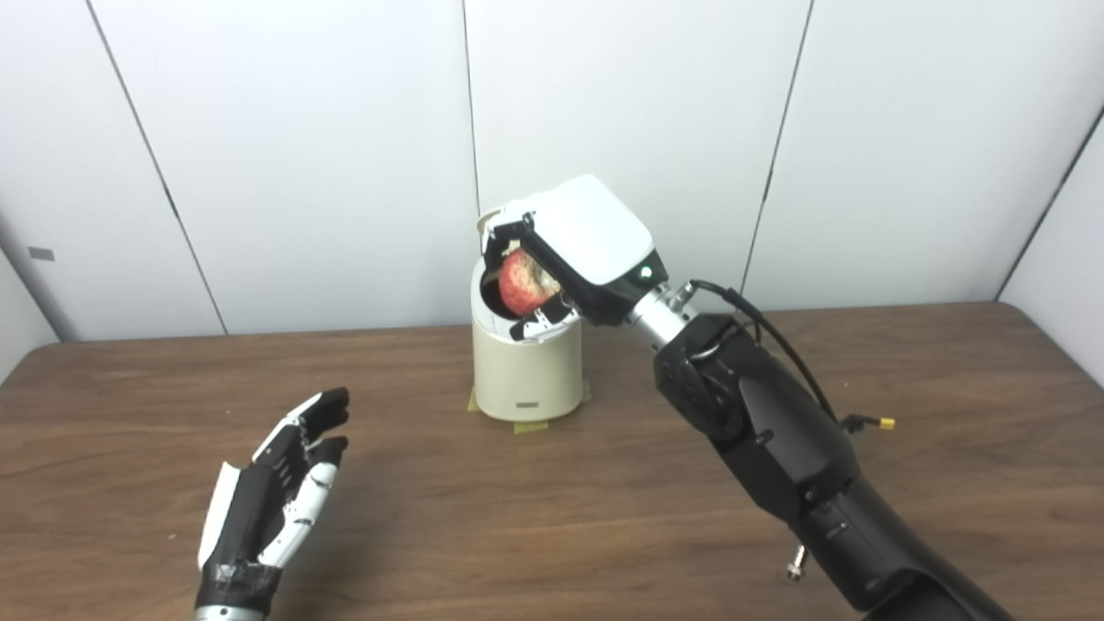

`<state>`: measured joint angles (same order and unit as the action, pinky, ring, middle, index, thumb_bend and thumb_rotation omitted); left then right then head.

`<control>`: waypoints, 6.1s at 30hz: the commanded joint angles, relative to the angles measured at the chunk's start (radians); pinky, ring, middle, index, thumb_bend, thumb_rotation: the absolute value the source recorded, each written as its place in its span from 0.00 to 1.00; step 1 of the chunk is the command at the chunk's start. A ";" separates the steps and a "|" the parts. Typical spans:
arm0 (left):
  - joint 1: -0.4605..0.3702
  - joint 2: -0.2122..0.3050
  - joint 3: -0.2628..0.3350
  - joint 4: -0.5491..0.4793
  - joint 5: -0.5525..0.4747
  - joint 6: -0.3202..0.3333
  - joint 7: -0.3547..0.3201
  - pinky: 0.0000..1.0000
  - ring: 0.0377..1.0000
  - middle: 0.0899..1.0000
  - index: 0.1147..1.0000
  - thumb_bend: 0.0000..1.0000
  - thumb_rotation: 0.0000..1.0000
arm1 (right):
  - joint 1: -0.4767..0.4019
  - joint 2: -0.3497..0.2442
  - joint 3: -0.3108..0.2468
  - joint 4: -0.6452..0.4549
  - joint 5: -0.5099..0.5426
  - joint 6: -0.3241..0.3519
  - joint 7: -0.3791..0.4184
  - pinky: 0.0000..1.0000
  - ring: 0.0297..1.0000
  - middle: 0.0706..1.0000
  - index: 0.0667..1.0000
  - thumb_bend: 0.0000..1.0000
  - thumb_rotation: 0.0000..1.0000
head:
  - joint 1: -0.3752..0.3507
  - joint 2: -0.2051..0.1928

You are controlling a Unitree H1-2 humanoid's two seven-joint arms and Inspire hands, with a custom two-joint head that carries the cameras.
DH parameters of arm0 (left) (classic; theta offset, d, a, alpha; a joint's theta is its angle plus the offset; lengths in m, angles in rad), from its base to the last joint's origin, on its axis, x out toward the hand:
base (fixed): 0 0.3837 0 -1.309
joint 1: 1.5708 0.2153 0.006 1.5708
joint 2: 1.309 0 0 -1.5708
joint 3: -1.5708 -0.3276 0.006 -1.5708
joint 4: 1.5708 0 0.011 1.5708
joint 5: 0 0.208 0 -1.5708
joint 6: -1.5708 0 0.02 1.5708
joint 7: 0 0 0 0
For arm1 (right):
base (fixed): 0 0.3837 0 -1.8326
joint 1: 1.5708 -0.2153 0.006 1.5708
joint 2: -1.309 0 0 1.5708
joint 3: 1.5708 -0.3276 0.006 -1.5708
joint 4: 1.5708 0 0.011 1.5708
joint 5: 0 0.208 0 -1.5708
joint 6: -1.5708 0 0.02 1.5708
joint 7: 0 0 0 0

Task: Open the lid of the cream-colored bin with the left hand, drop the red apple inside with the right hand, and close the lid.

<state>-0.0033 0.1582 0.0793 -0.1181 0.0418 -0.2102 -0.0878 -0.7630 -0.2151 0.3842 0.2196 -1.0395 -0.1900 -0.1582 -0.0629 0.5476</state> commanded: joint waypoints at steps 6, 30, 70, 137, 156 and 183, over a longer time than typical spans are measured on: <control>-0.025 0.007 -0.003 -0.039 0.002 -0.018 0.009 0.79 0.86 0.85 0.81 0.40 0.65 | -0.107 0.014 0.003 0.105 0.003 -0.006 -0.089 0.34 0.43 0.53 0.41 0.51 0.00 | 0.003 0.003; -0.021 0.001 -0.004 -0.047 0.013 -0.012 0.013 0.79 0.87 0.85 0.80 0.45 0.62 | -0.143 0.026 0.063 0.304 0.017 -0.025 -0.272 0.37 0.46 0.51 0.40 0.50 0.00 | 0.016 -0.002; -0.026 -0.002 -0.007 -0.057 0.035 0.011 0.020 0.78 0.86 0.85 0.80 0.46 0.66 | -0.005 0.000 0.007 0.146 0.098 -0.102 -0.398 0.29 0.31 0.42 0.47 0.55 0.00 | 0.018 -0.002; -0.890 -0.030 -0.426 0.156 1.057 0.679 -0.375 1.00 1.00 0.94 0.91 1.00 0.99 | 0.687 0.021 -0.289 -0.354 0.648 0.130 0.140 0.76 0.87 0.89 0.88 0.27 0.88 | 0.014 -0.005; -0.825 -0.037 -0.456 0.091 1.040 0.654 -0.374 1.00 1.00 0.93 0.91 1.00 0.94 | 0.686 0.016 -0.278 -0.378 0.565 0.157 0.145 0.77 0.86 0.88 0.86 0.28 0.78 | 0.010 0.000; -0.627 -0.045 -0.550 -0.037 1.201 0.611 -0.539 1.00 0.96 0.86 0.83 0.98 0.93 | 0.684 0.036 -0.291 -0.397 0.622 0.248 0.169 0.76 0.87 0.90 0.88 0.34 0.83 | 0.002 0.010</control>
<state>-0.6016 0.1158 -0.4875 -0.1622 1.2434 0.4058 -0.6391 -0.0487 -0.1814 0.1035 -0.1335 -0.4259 0.0559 0.0094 -0.0598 0.5568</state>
